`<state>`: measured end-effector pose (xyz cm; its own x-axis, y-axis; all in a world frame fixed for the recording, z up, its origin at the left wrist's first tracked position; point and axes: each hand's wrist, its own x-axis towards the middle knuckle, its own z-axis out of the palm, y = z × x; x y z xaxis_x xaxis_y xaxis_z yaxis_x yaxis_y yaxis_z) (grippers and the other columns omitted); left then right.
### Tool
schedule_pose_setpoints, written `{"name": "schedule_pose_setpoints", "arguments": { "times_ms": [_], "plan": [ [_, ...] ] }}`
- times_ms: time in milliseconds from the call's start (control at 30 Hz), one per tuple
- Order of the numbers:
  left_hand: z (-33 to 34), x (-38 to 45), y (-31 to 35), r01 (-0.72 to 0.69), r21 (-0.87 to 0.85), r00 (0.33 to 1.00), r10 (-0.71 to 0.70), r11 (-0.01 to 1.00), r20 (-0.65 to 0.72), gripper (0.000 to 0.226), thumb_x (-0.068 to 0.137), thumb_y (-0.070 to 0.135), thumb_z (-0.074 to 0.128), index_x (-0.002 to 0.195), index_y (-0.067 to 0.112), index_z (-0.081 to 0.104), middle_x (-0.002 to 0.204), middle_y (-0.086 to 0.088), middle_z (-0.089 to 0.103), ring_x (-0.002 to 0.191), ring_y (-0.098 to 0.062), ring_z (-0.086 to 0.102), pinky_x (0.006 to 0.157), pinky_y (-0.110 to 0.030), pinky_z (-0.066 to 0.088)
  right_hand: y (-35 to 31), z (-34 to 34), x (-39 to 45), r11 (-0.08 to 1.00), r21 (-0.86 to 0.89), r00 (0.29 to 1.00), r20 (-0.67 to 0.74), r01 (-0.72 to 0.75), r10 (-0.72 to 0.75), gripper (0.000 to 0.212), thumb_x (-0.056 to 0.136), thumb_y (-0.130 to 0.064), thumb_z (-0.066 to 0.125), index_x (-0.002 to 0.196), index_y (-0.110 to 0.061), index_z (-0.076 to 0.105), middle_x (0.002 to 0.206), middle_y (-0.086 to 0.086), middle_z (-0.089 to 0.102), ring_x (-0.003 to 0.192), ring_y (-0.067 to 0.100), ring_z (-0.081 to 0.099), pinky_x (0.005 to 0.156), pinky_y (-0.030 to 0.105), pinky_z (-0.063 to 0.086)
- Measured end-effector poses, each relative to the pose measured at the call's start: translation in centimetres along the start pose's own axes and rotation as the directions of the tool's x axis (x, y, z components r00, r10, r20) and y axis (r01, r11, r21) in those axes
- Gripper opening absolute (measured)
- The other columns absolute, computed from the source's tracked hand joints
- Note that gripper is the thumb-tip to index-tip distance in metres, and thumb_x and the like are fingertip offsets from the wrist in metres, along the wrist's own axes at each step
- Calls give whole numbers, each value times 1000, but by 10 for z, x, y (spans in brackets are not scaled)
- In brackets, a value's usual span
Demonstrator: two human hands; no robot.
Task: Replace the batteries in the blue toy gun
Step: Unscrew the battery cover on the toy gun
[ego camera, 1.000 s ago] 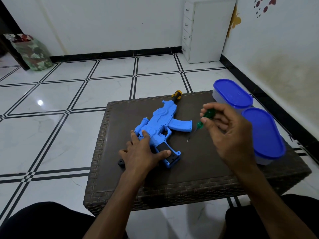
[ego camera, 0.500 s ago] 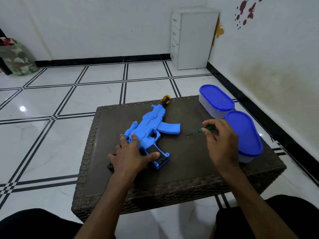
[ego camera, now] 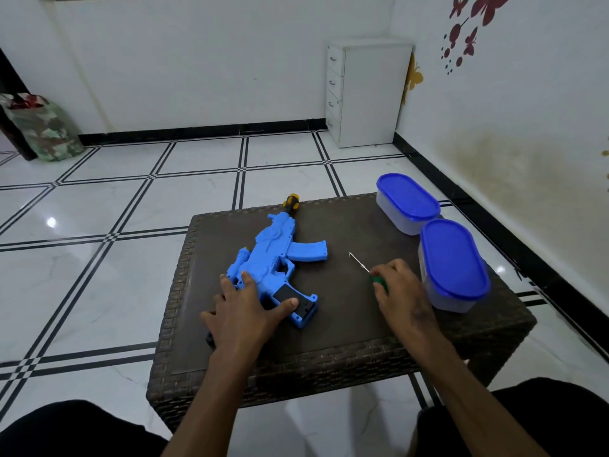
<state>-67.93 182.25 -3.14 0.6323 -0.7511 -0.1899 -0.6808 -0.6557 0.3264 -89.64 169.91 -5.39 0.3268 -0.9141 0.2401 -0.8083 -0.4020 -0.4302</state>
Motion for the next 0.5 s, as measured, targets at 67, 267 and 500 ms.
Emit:
{"name": "schedule_pose_setpoints", "arguments": {
  "times_ms": [67,267,500],
  "plan": [
    [1,-2,-3,-2,0,1000,2,1000,-18,111,68,86,48,153,22,16,161,-14,6,142,-37,24,111,-59,23,0,-1,0,1000,-8,999,52,-15,15,29,95,-14,60,125,-18,61,119,5,57,104,18,60,89,30,54],
    [-3,-6,2,-11,97,1000,11,995,0,109,73,84,43,154,18,14,160,-16,8,143,-36,23,111,-57,22,0,-7,-2,999,-21,991,129,-35,37,35,92,-13,61,127,-18,58,116,5,56,103,20,59,87,30,54],
    [-6,-14,-7,-56,165,997,64,985,-39,91,80,78,43,150,22,26,158,-13,21,135,-34,38,106,-51,36,-2,-10,-1,997,-3,989,129,-75,75,35,96,-17,57,131,-15,55,126,6,48,105,19,58,85,25,48]
  ]
}}
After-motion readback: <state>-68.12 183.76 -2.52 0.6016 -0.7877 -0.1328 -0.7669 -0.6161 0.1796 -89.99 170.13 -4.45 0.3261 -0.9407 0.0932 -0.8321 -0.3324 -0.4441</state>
